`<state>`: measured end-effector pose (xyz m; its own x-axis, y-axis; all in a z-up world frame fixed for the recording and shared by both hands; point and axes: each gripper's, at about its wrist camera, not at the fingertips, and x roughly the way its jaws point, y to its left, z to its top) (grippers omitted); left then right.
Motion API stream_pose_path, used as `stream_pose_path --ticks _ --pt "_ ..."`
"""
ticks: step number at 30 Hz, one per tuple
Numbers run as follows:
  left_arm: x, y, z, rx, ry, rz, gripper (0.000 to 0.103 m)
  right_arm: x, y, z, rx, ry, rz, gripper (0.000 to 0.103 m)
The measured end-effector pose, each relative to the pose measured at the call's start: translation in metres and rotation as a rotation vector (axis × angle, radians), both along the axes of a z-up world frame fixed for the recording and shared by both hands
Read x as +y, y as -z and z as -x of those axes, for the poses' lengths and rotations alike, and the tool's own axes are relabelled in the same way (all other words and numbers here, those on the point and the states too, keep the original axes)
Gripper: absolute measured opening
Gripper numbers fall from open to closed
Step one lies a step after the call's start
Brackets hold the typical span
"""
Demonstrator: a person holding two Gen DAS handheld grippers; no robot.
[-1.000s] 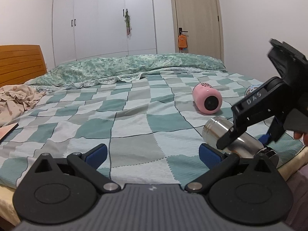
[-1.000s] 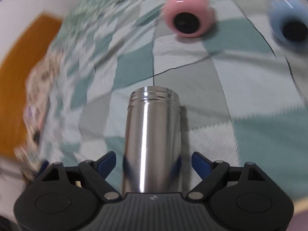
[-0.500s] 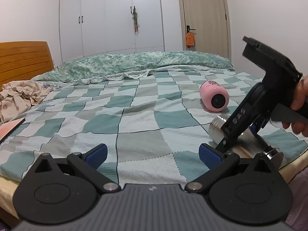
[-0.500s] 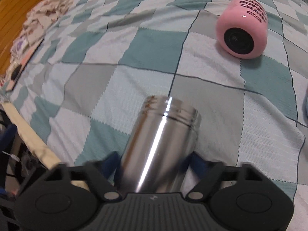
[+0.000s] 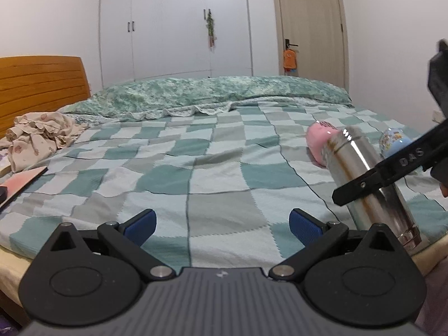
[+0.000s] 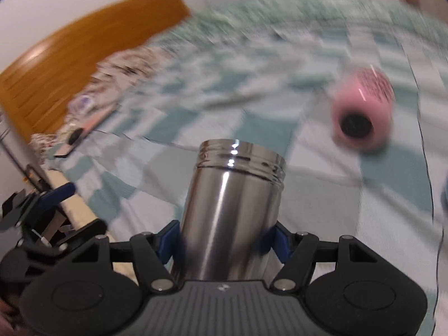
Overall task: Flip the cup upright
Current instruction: 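Rotate the held silver bottle upright with the right tool, then lower the upright silver bottle onto the bed and open the right tool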
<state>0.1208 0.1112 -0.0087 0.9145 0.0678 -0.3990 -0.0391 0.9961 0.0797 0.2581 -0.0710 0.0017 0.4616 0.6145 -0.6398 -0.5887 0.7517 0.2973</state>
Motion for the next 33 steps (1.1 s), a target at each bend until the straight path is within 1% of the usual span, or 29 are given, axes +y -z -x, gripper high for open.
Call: stream_pose_path --ticks 5,10,12,18,24,25,26,30,33 --pt "0.011 -0.009 0.001 -0.036 -0.052 -0.002 0.103 0.024 -0.024 0.006 -0.192 -0.078 -0.051 0.064" --pt "0.022 -0.016 -0.002 -0.063 -0.1 -0.008 0.103 0.057 -0.033 0.001 -0.363 -0.095 -0.066 0.062" --pt "0.026 -0.016 -0.005 -0.067 -0.121 -0.009 0.103 0.069 -0.034 -0.003 -0.414 -0.1 -0.064 0.062" --pt "0.037 -0.011 -0.014 -0.061 -0.152 -0.005 0.103 0.097 -0.026 -0.019 -0.406 -0.121 -0.02 0.062" --pt "0.043 -0.002 -0.022 -0.048 -0.166 -0.003 0.103 0.108 0.0 -0.029 -0.391 -0.126 0.024 0.062" --pt "0.043 0.0 -0.023 -0.044 -0.169 -0.004 0.103 0.109 0.006 -0.03 -0.384 -0.126 0.024 0.062" --pt "0.043 0.001 -0.023 -0.041 -0.171 -0.006 0.103 0.108 0.009 -0.029 -0.399 -0.126 0.013 0.062" --pt "0.042 0.005 -0.023 -0.032 -0.174 -0.009 0.103 0.109 0.013 -0.027 -0.409 -0.123 0.006 0.062" --pt "0.041 0.005 -0.023 -0.032 -0.174 -0.01 0.103 0.106 0.013 -0.028 -0.385 -0.118 -0.004 0.062"
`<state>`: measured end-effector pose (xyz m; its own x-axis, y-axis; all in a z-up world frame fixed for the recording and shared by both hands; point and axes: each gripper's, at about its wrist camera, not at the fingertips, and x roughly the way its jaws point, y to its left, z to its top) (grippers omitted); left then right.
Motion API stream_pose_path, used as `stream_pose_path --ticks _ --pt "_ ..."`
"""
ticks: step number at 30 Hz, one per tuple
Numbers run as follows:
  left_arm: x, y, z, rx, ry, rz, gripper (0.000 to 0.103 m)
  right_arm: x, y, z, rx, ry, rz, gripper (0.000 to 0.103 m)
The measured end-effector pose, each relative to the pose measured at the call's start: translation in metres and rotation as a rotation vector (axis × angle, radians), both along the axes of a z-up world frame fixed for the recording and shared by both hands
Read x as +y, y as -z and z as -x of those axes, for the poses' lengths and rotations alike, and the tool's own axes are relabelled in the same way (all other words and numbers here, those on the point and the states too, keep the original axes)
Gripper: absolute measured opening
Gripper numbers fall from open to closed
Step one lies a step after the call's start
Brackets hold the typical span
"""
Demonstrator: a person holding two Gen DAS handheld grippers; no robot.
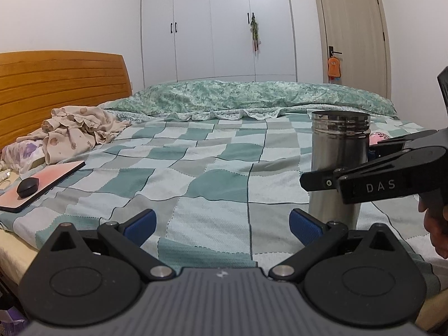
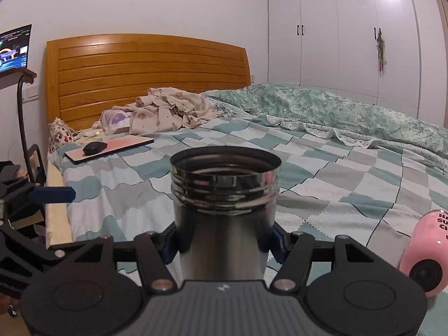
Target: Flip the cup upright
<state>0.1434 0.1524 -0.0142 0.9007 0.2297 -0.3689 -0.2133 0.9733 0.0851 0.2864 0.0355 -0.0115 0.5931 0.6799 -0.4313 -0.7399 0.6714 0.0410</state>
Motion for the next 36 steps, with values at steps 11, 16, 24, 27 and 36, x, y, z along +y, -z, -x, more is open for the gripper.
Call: stream_pose_path --ticks 11,16,24,27,36 --pt "-0.024 -0.022 0.02 -0.061 0.015 -0.013 0.103 -0.034 -0.014 0.025 -0.002 0.075 -0.073 0.092" --pt "-0.048 -0.041 0.043 -0.128 0.041 -0.004 0.103 -0.078 -0.034 0.067 -0.064 0.161 -0.128 0.103" --pt "-0.102 -0.053 0.082 -0.191 0.089 0.04 0.103 -0.163 -0.045 0.143 -0.154 0.308 -0.14 0.103" --pt "-0.121 -0.051 0.095 -0.203 0.11 0.068 0.103 -0.19 -0.042 0.17 -0.182 0.365 -0.133 0.103" --pt "-0.162 -0.03 0.124 -0.197 0.153 0.086 0.103 -0.243 -0.02 0.228 -0.221 0.483 -0.104 0.103"
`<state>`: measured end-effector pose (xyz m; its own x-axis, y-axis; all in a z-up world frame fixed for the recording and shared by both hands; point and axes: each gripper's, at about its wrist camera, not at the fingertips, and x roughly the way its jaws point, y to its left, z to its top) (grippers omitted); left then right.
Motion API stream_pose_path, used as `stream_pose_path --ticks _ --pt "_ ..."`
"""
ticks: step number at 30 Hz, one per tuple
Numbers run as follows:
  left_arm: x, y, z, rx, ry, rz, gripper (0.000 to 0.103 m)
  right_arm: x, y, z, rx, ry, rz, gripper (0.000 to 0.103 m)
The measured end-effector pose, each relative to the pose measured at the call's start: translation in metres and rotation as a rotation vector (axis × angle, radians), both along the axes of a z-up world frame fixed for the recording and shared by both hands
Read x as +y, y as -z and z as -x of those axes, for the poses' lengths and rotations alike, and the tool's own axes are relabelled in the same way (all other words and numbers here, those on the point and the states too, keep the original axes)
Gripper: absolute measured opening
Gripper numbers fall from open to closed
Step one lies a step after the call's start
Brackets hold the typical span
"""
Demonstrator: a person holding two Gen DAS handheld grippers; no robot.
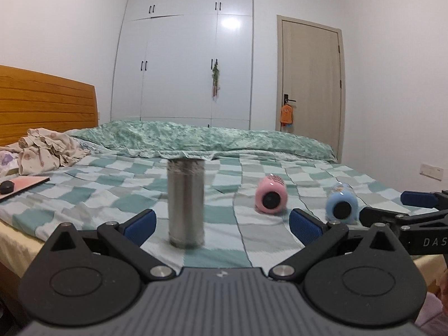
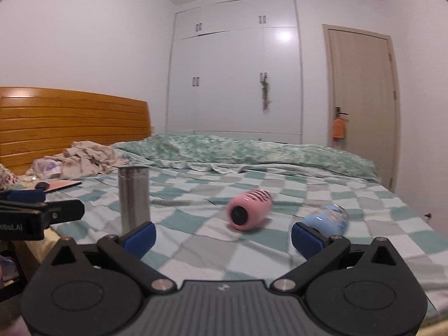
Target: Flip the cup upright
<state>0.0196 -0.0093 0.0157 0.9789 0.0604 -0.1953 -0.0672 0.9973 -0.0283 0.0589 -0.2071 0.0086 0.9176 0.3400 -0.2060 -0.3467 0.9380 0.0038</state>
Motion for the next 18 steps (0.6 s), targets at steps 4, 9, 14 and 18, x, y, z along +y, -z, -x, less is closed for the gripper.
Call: stream_pose_path --ticks 4,9,14,18 --pt "-0.005 0.006 0.004 -0.002 0.008 -0.016 0.103 -0.017 0.011 0.017 0.0 0.051 -0.008 0.103" --pt "-0.01 0.012 0.003 -0.005 0.005 -0.026 0.103 -0.029 0.021 0.024 -0.02 0.103 -0.021 0.103" --pt "-0.016 0.014 0.004 -0.006 0.016 -0.031 0.103 -0.034 0.024 0.024 -0.016 0.124 -0.031 0.103" --pt "-0.019 0.016 0.003 -0.002 0.022 -0.037 0.103 -0.036 0.027 0.025 -0.012 0.13 -0.036 0.103"
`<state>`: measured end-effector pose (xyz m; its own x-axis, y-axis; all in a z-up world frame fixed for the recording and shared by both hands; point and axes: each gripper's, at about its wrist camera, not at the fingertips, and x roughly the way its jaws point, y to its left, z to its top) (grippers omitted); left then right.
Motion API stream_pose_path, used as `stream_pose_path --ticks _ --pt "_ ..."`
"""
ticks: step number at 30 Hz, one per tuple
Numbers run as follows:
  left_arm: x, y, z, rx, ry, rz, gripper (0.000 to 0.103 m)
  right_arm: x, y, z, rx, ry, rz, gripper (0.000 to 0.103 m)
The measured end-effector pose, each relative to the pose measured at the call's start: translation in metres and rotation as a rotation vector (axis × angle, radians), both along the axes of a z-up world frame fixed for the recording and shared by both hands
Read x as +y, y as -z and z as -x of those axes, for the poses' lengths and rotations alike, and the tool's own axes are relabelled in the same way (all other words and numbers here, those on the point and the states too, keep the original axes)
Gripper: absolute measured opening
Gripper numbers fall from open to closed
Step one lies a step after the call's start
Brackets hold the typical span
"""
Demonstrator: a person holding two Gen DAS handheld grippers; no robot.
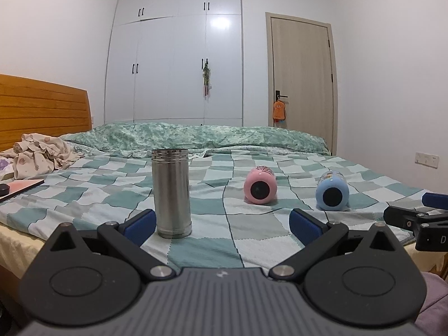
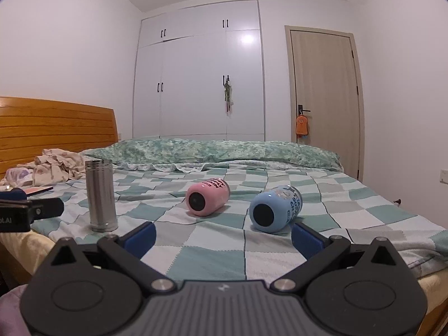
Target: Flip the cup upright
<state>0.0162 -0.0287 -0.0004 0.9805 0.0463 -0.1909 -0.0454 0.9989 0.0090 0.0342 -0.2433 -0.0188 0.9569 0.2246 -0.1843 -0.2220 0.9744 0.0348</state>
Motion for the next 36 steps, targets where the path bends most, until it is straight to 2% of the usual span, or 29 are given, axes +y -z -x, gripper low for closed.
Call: stream_pose_path --ticks 36 --pt "-0.0006 0.0005 -0.0002 -0.004 0.003 0.003 0.103 0.0027 0.0011 0.0019 -0.006 -0.001 0.004 0.103"
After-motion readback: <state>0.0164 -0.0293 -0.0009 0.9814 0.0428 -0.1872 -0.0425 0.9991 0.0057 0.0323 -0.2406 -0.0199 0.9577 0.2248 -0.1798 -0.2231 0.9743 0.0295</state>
